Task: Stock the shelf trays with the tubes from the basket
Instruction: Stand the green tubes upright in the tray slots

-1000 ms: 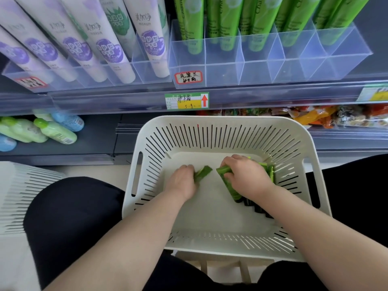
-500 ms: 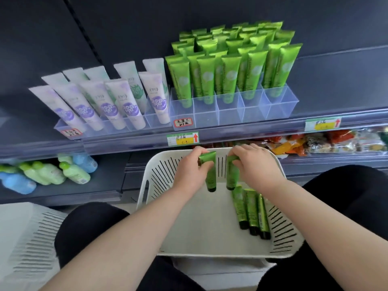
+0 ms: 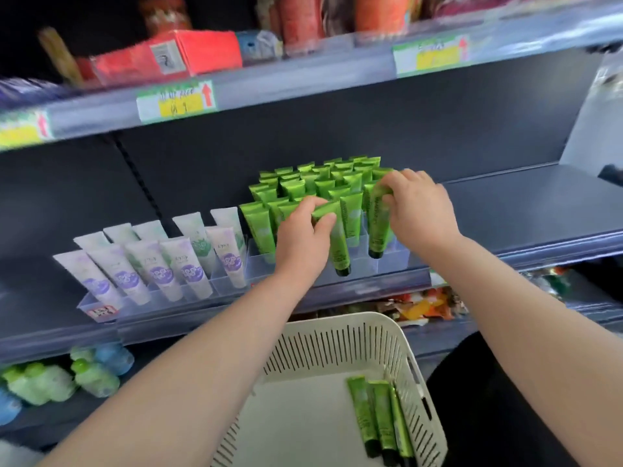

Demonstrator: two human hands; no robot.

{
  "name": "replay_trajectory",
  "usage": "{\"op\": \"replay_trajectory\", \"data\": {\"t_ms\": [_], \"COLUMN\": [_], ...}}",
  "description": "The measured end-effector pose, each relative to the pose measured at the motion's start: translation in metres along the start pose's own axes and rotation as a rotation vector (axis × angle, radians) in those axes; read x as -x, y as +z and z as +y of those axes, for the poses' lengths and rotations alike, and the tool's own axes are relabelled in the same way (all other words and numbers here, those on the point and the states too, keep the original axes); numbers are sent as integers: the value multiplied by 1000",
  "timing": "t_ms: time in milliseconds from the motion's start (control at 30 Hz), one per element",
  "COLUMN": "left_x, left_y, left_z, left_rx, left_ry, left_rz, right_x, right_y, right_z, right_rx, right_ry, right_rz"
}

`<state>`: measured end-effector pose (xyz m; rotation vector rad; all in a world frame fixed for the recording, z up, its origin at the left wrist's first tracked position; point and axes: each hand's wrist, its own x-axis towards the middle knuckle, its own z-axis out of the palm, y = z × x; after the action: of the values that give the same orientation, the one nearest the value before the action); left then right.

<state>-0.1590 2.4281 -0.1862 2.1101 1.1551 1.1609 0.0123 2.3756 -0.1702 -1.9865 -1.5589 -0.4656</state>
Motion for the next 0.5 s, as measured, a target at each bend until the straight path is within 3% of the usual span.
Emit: {"op": "replay_trajectory", "data": {"t_ms": [133, 367, 500], "left_x": [-19, -41, -48], "left_y": [5, 31, 45], "left_z": [13, 13, 15], "left_rx": [23, -100, -137], "left_ry": [0, 35, 3], "left_rz": [29, -58, -95], "right_x": [-15, -13, -14], "right_y": [10, 42, 45], "right_z": [12, 27, 33], "right_rx": [14, 97, 131], "right_ry": [30, 21, 19], "right_rz": [22, -206, -229]}}
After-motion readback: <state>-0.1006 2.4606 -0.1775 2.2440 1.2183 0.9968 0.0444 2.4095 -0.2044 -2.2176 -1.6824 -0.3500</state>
